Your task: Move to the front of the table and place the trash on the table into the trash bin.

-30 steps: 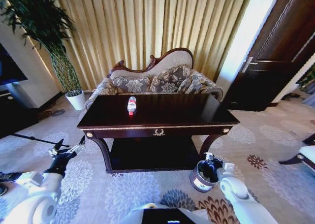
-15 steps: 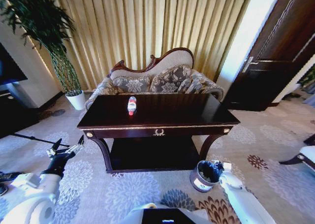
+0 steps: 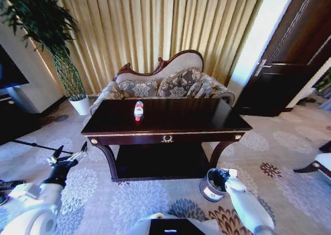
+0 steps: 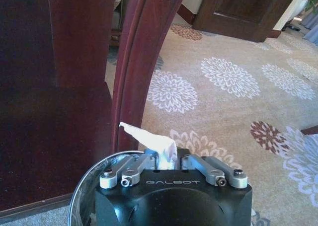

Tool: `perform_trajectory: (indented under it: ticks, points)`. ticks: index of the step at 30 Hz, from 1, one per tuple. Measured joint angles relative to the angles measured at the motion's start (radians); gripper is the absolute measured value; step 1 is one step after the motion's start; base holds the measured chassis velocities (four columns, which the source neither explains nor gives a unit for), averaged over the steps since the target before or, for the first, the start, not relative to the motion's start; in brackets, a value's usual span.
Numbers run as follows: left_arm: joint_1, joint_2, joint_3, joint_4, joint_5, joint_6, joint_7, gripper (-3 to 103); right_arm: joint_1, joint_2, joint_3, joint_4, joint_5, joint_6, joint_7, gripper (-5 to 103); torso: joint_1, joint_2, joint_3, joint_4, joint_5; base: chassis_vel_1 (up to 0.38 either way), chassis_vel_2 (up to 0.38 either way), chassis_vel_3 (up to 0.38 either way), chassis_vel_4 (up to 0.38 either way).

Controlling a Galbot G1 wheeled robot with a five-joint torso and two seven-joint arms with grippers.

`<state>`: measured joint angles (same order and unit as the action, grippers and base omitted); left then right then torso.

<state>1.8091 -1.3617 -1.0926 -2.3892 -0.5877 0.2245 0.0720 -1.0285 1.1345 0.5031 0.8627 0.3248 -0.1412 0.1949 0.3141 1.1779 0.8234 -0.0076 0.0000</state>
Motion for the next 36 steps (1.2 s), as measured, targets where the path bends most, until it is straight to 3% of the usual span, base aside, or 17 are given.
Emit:
perform_trajectory:
  ticks: [2,6,12,14,16,20,22,31,36]
  points:
    - [0.000,0.000,0.000,-0.001,-0.001,0.000,0.000,100,-0.002,0.000,0.001,0.001,-0.001,0.000,0.000,20,0.000,0.000,0.000,0.0000,-0.0001,0.000,0.000,0.000,0.000]
    - [-0.003,0.003,0.001,-0.001,-0.002,-0.002,0.000,100,-0.013,-0.004,0.005,0.015,-0.004,0.000,0.003,43,0.000,0.000,0.000,0.0001,-0.0001,0.000,0.000,0.000,0.000]
    - [-0.007,0.003,0.006,-0.001,-0.002,-0.003,-0.001,100,-0.029,-0.008,0.009,0.029,-0.002,0.000,0.004,60,0.000,0.000,0.000,0.0000,-0.0001,0.000,0.000,0.000,0.000]
    - [-0.007,0.005,0.007,0.000,-0.003,-0.003,-0.001,100,-0.036,-0.008,0.010,0.034,-0.002,0.000,0.004,71,0.000,0.000,0.000,0.0000,0.0000,0.000,0.000,0.000,0.000]
    - [-0.007,0.006,0.006,0.000,-0.003,-0.003,-0.001,100,-0.037,-0.008,0.010,0.035,-0.002,0.000,0.005,71,0.000,0.000,0.000,0.0000,0.0000,0.000,0.000,0.000,0.000]
    - [-0.007,0.009,0.001,0.005,-0.008,-0.006,-0.001,100,-0.042,-0.007,0.011,0.040,0.001,0.000,0.006,93,0.000,0.000,0.000,0.0001,-0.0001,0.000,0.000,0.000,0.000]
    - [-0.006,0.009,-0.001,0.006,-0.009,-0.008,-0.002,100,-0.045,-0.007,0.011,0.043,0.002,0.000,0.006,97,0.000,0.000,0.000,0.0001,-0.0001,0.000,0.000,0.000,0.000]
    - [-0.006,0.007,-0.001,0.005,-0.014,-0.009,-0.003,100,-0.067,-0.008,0.016,0.058,0.019,0.000,0.007,100,0.000,0.000,0.000,0.0001,0.0000,0.000,0.000,0.000,0.000]
    - [-0.014,0.006,0.000,0.007,-0.019,-0.009,-0.003,100,-0.134,-0.025,0.027,0.149,0.124,-0.003,-0.021,100,0.000,0.000,0.000,-0.0001,0.0002,0.000,0.000,0.000,0.000]
